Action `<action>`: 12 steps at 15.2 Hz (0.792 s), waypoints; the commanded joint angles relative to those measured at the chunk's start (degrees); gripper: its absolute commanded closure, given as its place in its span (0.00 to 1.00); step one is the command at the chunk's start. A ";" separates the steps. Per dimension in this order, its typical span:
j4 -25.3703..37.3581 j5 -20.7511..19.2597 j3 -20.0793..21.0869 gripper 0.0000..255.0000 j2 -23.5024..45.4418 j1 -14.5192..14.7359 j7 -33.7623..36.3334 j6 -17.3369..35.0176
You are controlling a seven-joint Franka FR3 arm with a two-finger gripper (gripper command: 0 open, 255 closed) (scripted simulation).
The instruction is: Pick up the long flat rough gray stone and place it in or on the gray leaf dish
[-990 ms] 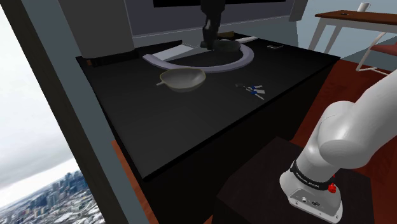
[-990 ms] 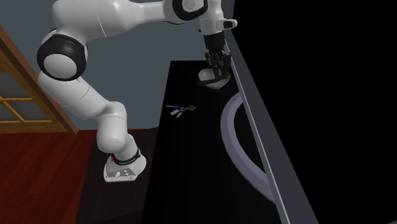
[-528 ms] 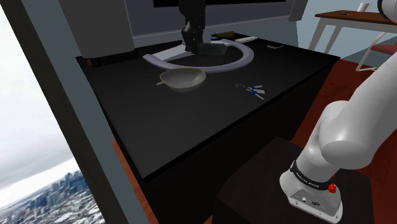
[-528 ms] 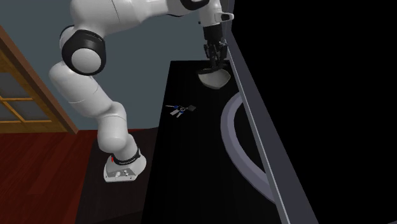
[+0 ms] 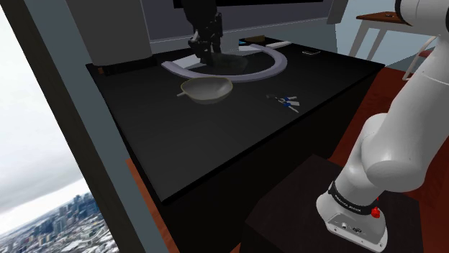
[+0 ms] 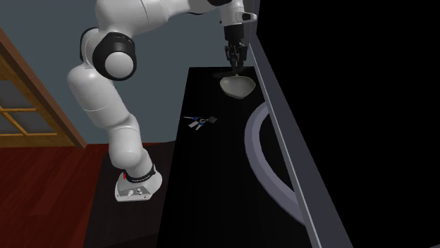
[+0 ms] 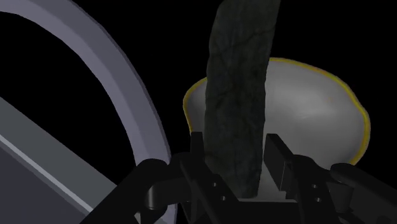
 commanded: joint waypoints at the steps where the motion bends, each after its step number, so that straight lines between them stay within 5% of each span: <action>1: -0.93 0.12 0.41 1.00 2.17 0.71 -2.97 10.22; 12: -10.38 0.26 -2.24 1.00 0.72 2.82 -0.89 18.01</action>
